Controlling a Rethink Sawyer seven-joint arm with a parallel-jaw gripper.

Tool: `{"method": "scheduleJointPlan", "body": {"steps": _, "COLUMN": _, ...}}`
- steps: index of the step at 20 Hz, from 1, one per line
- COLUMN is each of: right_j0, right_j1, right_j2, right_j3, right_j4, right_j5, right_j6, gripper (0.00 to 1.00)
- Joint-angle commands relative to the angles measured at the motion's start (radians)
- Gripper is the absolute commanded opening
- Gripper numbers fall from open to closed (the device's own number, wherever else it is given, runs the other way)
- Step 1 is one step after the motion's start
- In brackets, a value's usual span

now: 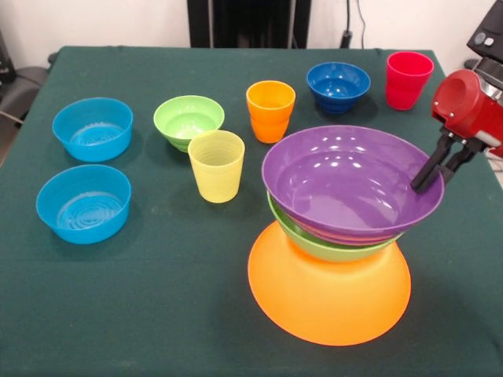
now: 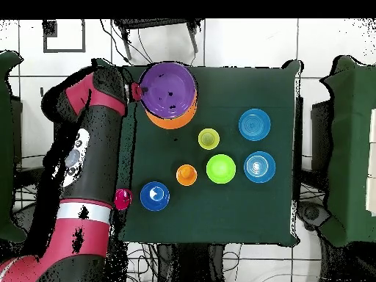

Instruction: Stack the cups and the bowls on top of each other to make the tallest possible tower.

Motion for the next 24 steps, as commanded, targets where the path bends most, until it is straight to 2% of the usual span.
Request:
{"method": "scheduleJointPlan", "body": {"steps": 1, "right_j0": -0.009, "right_j1": 0.058, "right_j2": 0.122, "right_j3": -0.047, "right_j4": 0.007, "right_j5": 0.02, "right_j6": 0.023, "gripper": 0.0}}
{"method": "scheduleJointPlan", "body": {"steps": 10, "right_j0": -0.022, "right_j1": 0.082, "right_j2": 0.123, "right_j3": -0.102, "right_j4": -0.004, "right_j5": 0.023, "right_j6": -0.033, "gripper": 0.0}}
{"method": "scheduleJointPlan", "body": {"steps": 24, "right_j0": -0.017, "right_j1": 0.069, "right_j2": 0.095, "right_j3": -0.074, "right_j4": -0.022, "right_j5": 0.043, "right_j6": -0.045, "gripper": 0.0}}
